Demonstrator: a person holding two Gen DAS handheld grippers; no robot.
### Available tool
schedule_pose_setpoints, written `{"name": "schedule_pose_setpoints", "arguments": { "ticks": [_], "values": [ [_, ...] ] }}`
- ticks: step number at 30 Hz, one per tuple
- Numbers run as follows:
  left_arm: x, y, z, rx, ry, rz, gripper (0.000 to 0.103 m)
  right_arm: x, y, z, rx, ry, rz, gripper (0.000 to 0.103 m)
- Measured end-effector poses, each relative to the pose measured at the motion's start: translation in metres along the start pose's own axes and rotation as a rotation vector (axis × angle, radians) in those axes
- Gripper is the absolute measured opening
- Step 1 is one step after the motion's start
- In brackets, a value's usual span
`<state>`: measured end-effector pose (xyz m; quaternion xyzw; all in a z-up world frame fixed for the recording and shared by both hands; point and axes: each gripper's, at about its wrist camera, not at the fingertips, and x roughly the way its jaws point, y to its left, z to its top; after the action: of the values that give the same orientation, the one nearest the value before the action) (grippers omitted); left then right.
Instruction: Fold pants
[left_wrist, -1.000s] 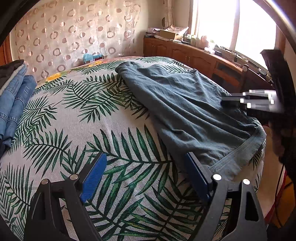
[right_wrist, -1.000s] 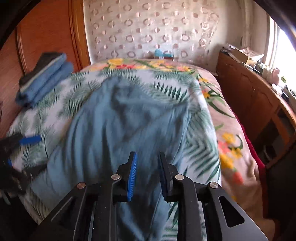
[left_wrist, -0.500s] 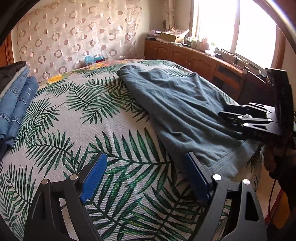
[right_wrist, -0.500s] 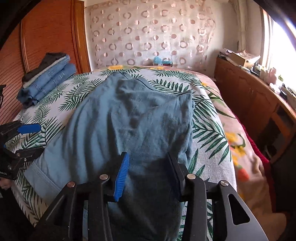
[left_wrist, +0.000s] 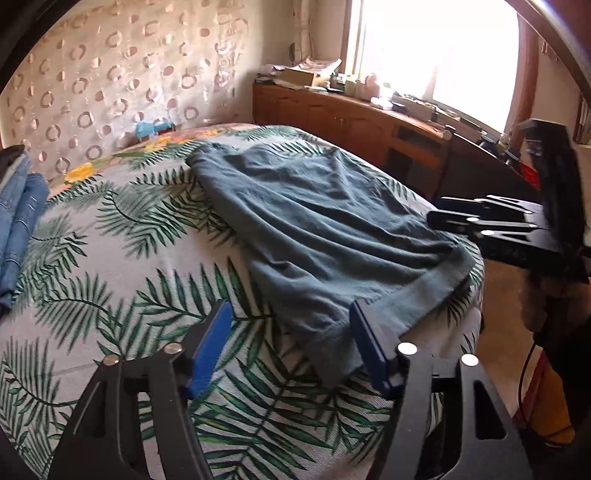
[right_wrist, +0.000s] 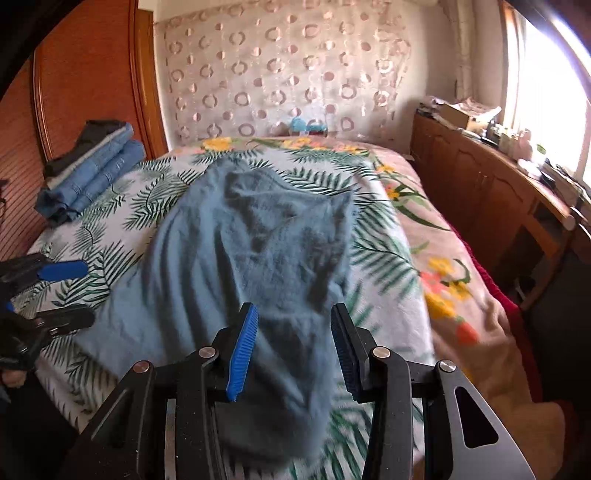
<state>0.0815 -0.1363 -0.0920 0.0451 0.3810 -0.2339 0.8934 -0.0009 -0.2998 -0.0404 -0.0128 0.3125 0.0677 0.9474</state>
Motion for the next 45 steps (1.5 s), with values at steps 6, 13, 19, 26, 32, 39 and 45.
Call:
{"name": "schedule_pose_setpoints", "arguments": {
  "ticks": [6, 13, 19, 26, 32, 39, 45],
  "values": [
    [0.003, -0.006, -0.002, 0.002, 0.021, -0.045, 0.052, -0.017, -0.002, -0.020, 0.019, 0.027, -0.010, 0.043],
    [0.006, -0.012, -0.008, 0.014, 0.061, -0.075, 0.052, -0.016, -0.001, -0.024, 0.045, 0.046, 0.012, 0.043],
    [0.010, -0.010, -0.011, 0.004, 0.074, -0.090, 0.044, -0.015, 0.001, -0.022, 0.037, 0.049, 0.012, 0.043],
    [0.002, -0.006, -0.007, -0.011, 0.049, -0.102, 0.020, -0.021, -0.005, -0.023, 0.056, 0.031, -0.002, 0.043],
    [0.001, -0.001, -0.008, -0.026, 0.055, -0.106, 0.020, -0.025, -0.004, -0.025, 0.073, 0.027, 0.010, 0.043],
    [0.008, 0.001, -0.010, -0.035, 0.070, -0.106, 0.020, -0.011, 0.004, -0.030, 0.069, 0.077, 0.013, 0.043],
    [0.007, 0.000, -0.012, -0.038, 0.067, -0.106, 0.020, -0.009, 0.000, -0.030, 0.103, 0.097, 0.018, 0.043]
  ]
}}
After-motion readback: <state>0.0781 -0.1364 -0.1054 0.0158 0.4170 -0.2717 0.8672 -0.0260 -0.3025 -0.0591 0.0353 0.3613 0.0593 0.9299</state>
